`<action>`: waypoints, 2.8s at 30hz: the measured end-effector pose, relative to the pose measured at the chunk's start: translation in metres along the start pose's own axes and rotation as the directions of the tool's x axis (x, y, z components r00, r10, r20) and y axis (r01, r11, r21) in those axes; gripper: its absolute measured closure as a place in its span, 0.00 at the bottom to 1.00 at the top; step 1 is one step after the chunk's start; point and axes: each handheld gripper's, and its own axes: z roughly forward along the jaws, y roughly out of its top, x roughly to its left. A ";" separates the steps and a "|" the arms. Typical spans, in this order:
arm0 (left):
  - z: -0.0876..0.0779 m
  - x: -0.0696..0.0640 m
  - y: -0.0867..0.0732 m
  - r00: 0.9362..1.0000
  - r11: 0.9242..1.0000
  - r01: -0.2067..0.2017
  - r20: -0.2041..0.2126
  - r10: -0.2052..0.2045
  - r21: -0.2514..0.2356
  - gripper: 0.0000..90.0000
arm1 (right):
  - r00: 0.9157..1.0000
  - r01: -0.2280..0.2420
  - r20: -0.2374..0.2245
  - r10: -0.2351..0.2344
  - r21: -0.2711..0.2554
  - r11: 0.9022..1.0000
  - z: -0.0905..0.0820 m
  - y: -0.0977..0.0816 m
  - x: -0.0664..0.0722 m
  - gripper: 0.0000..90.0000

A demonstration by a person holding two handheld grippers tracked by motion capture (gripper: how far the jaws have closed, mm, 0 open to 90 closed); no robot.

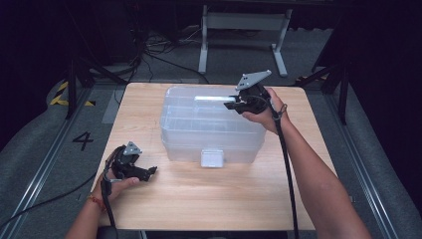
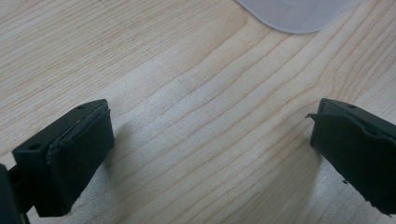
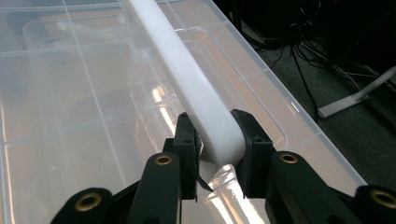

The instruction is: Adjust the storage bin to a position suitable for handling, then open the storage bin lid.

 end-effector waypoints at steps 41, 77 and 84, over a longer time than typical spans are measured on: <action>-0.029 -0.007 0.016 0.998 0.990 -0.069 -0.021 0.067 -0.126 0.36 | 0.998 -0.058 -0.026 0.059 0.022 0.998 -0.002 0.010 -0.013 0.81; -0.060 -0.041 0.076 0.987 0.963 -0.131 0.055 0.148 -0.237 0.97 | 0.997 -0.070 -0.017 0.070 0.030 0.997 -0.001 0.016 -0.020 0.81; -0.056 -0.040 0.078 0.990 0.961 -0.110 0.062 0.130 -0.253 1.00 | 0.997 -0.072 -0.013 0.072 0.030 0.997 -0.001 0.017 -0.019 0.81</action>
